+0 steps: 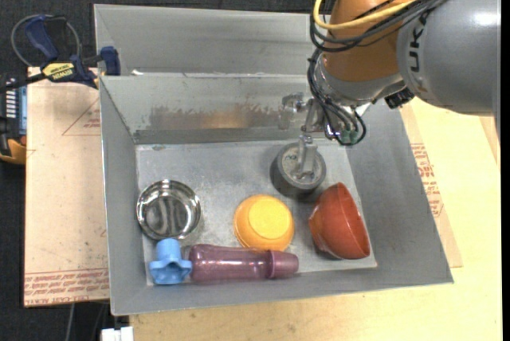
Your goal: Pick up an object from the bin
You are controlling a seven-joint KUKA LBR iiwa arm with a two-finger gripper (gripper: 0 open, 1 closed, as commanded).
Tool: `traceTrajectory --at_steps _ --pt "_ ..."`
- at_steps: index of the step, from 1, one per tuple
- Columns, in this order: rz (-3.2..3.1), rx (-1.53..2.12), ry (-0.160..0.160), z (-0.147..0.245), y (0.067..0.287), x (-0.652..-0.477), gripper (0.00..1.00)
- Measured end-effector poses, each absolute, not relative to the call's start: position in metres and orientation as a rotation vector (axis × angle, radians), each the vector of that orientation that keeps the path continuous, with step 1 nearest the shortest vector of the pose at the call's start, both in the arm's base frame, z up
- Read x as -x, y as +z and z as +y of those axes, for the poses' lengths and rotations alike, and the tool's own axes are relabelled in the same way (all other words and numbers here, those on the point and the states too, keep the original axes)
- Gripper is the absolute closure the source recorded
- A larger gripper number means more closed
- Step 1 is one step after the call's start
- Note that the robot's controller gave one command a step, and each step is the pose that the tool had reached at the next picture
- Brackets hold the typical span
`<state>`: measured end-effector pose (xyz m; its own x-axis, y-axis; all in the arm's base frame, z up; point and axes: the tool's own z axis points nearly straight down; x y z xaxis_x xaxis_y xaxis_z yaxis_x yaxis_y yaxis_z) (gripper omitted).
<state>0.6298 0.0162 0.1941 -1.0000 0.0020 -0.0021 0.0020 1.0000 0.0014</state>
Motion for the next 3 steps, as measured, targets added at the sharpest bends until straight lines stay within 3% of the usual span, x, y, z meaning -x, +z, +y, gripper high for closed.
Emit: traceTrajectory --at_steps 1,2,3 --pt "3.14 -0.003 0.002 0.016 0.194 -0.63 0.0" --pt "3.126 -0.054 0.004 0.011 0.299 -0.632 0.0" --pt "3.146 -0.097 0.004 0.012 0.272 -0.641 0.0"
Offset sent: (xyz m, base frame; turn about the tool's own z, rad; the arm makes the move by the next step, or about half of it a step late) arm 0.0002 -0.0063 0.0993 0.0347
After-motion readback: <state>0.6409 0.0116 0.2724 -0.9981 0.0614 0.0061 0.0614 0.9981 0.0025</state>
